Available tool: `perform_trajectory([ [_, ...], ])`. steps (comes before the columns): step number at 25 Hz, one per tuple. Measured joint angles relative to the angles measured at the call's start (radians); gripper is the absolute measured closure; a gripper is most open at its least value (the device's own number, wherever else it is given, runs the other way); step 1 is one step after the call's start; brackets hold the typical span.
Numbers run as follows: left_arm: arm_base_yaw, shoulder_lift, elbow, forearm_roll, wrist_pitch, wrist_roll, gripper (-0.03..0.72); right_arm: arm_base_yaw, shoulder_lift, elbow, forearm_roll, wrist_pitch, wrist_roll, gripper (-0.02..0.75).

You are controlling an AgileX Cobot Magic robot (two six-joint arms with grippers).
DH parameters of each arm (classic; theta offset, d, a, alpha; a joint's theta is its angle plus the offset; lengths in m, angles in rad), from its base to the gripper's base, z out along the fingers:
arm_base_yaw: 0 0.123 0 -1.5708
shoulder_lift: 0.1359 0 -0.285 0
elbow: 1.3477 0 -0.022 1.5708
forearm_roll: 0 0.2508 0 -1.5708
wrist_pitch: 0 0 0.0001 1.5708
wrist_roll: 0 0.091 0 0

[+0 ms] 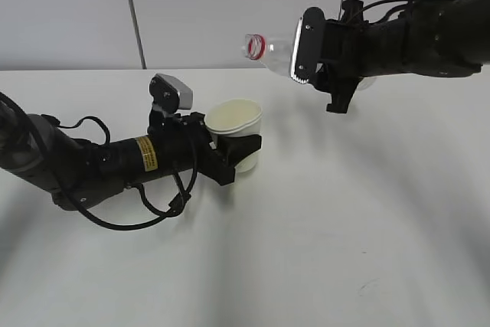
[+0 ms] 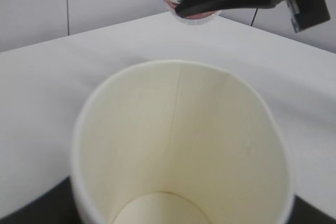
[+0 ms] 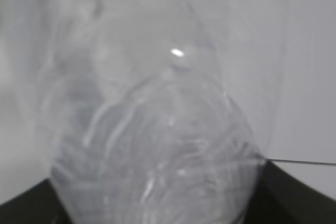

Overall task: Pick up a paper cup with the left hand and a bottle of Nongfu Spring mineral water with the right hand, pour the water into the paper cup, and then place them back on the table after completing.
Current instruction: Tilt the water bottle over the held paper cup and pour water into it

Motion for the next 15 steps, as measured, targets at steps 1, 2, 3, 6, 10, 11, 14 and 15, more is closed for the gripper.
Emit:
perform_trajectory([
  [1,0.000,0.000,0.000,0.001,0.000,0.000,0.288,0.004,0.000,-0.005,-0.005,0.007,0.000,0.307],
  [2,0.000,0.000,0.000,0.001,0.000,0.000,0.288,0.008,0.000,-0.010,-0.007,0.012,0.000,0.307],
  [3,0.000,0.000,0.000,0.001,0.000,0.000,0.288,0.008,0.000,-0.012,-0.009,0.017,0.000,0.307],
  [6,-0.003,0.000,0.000,0.001,0.000,0.000,0.288,0.008,0.000,-0.014,-0.024,0.032,0.000,0.307],
  [10,-0.012,0.000,0.000,0.004,0.001,-0.002,0.288,0.008,0.000,-0.014,-0.051,0.047,0.000,0.308],
  [11,-0.012,0.000,0.000,0.004,0.001,-0.002,0.288,0.008,0.000,-0.015,-0.055,0.048,0.000,0.308],
  [14,-0.014,0.000,-0.001,0.004,0.001,-0.002,0.288,0.008,0.000,-0.017,-0.076,0.055,0.000,0.308],
  [15,-0.014,0.000,-0.001,0.004,0.001,-0.003,0.288,0.008,0.000,-0.017,-0.083,0.055,0.000,0.308],
])
